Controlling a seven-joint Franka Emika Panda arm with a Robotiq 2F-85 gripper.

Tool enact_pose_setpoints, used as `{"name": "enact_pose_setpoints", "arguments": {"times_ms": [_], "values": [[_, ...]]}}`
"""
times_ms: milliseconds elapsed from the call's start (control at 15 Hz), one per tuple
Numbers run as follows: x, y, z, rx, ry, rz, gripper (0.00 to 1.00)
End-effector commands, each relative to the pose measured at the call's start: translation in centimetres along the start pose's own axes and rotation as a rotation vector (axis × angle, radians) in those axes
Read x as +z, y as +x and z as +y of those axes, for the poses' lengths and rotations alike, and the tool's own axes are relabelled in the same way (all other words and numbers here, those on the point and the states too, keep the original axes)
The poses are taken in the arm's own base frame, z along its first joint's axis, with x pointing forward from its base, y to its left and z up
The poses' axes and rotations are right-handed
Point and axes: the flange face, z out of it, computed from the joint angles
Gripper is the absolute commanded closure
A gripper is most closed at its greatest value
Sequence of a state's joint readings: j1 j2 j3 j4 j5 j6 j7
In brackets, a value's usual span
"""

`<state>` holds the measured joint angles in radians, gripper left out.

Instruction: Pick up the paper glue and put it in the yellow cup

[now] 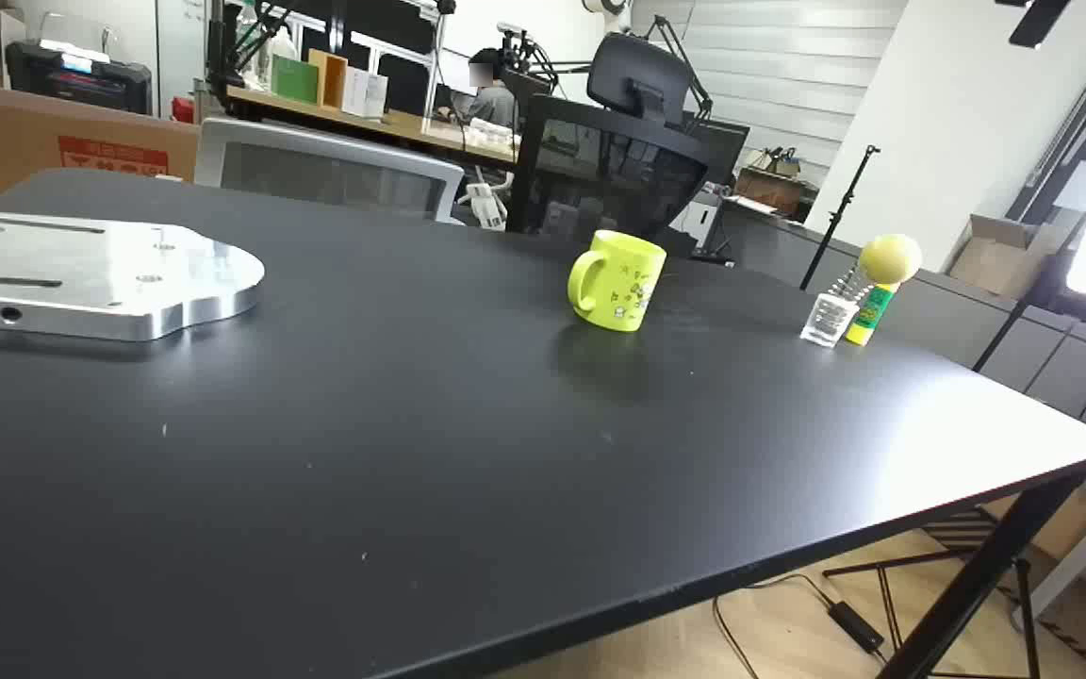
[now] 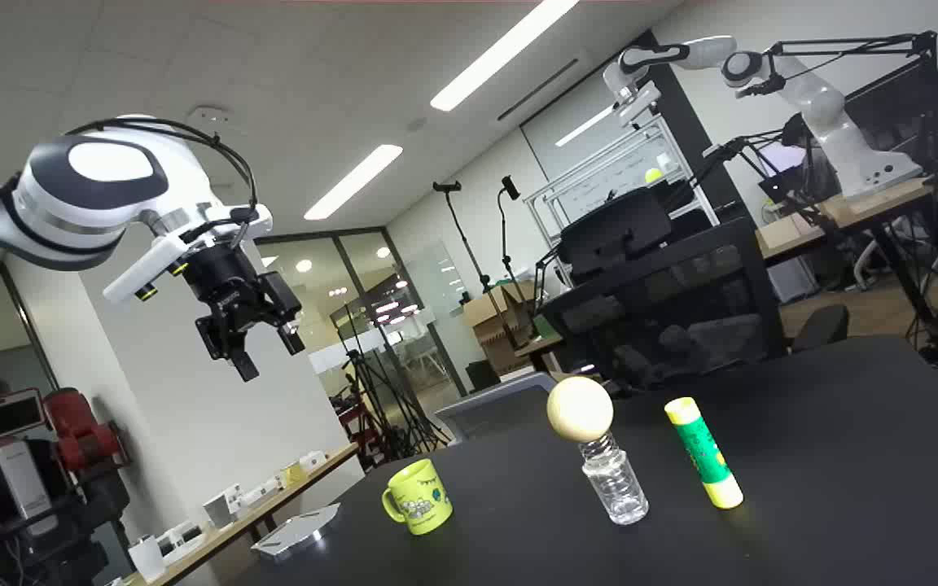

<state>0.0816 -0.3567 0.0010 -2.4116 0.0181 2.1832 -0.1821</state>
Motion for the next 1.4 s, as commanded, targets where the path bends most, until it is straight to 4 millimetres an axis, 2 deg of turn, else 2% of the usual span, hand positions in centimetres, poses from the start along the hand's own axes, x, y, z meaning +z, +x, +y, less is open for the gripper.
{"name": "enact_pose_setpoints", "arguments": {"times_ms": [0,667,800,933,1067,1333], "values": [[0.0,0.0,0.0,0.0,0.0,-0.001,0.0],[-0.1,0.0,0.0,0.0,0.0,0.0,0.0],[-0.2,0.1,0.9,-0.019,0.016,-0.001,0.0],[-0.1,0.2,2.3,-0.08,0.025,-0.013,0.0],[0.4,0.1,4.6,-0.144,0.028,-0.044,0.0],[1.4,-0.5,11.2,-0.174,0.026,-0.078,0.0]]}}
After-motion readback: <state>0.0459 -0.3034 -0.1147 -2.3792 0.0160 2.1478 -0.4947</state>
